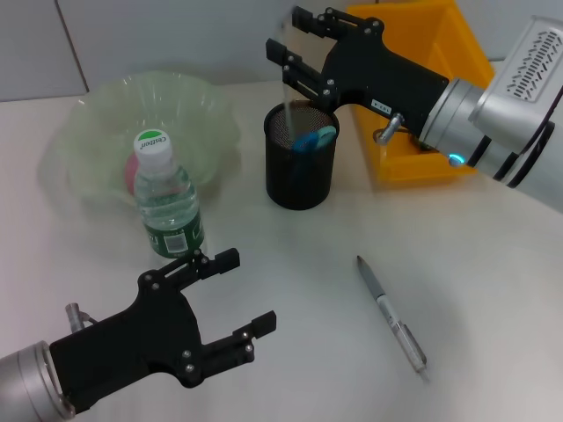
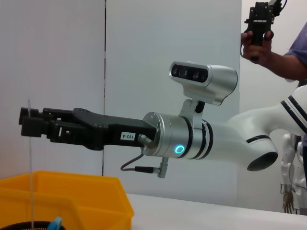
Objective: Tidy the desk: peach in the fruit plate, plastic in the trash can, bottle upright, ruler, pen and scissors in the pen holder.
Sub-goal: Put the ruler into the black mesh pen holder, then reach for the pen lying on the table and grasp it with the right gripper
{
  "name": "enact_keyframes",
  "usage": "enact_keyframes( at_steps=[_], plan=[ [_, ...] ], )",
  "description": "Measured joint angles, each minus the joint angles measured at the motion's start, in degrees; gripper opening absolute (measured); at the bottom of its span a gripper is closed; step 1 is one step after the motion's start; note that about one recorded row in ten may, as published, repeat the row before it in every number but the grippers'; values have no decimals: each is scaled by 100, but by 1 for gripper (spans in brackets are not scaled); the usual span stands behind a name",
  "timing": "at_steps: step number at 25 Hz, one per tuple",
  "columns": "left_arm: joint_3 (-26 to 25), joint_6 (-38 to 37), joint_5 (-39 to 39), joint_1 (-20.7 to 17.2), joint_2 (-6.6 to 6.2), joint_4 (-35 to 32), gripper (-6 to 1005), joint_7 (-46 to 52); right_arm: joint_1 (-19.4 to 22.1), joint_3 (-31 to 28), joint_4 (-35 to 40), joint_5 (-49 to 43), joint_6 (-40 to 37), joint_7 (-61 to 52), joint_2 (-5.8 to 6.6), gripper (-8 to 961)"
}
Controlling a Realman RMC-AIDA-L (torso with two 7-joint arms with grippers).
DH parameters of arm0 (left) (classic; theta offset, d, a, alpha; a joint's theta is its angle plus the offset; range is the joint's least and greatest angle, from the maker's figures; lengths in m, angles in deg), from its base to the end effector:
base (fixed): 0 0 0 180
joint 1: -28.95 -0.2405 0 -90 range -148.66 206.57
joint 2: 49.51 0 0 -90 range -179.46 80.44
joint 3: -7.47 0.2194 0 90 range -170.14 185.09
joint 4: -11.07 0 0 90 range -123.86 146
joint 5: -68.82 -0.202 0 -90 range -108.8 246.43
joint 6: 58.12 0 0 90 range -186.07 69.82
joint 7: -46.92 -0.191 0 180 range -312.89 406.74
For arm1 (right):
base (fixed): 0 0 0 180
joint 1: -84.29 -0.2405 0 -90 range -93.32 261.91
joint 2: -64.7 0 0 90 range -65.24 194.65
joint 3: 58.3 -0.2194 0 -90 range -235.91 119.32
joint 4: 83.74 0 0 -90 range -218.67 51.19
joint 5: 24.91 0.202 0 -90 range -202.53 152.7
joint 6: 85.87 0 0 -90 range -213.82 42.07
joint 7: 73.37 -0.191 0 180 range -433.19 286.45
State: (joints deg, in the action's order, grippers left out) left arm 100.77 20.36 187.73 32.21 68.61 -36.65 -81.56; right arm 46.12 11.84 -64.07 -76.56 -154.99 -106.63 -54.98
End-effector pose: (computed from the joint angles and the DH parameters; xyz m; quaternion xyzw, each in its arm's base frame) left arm -0.1801 0.2393 -0.0639 -0.9119 -0.0832 -0.3612 0.1760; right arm 0.1299 0.3960 -0.0324 -0.8577 0.0155 0.3708 0.3558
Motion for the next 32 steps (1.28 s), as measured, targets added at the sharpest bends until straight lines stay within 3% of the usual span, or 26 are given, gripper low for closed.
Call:
enact_keyframes(
  at_steps=[4,13,17,21,23,26,27,29,32],
  plan=[
    [-2,0,0,0,0,7,784,-1,35,-38,-13,8,-45,-31,-8,455],
    [-5,0,0,-3,0,26,784,-1,251,-85,75,296,-290,-255,3,619],
    [-10,1,0,-16,0,28,784,-1,656,-148,630,455,-480,-952,47,667],
    [-31,1,0,-33,0,29,784,-1,1123,-568,1452,400,-484,-2364,71,667],
    [-31,1,0,-33,0,29,784,-1,1228,-791,1748,209,-474,-3248,155,667],
    [-43,6,1,-38,0,28,784,-1,1292,-899,2355,-678,-578,-4583,459,667],
    [-83,31,0,-52,-1,26,784,-1,1269,-902,2879,-1552,-722,-5288,658,667],
    [-97,48,0,-53,-3,25,784,-1,1162,-932,3600,-2820,-1049,-5752,858,667],
    [-190,136,0,-41,-8,42,785,-2,993,-1074,4372,-4094,-1569,-5851,971,667]
  ],
)
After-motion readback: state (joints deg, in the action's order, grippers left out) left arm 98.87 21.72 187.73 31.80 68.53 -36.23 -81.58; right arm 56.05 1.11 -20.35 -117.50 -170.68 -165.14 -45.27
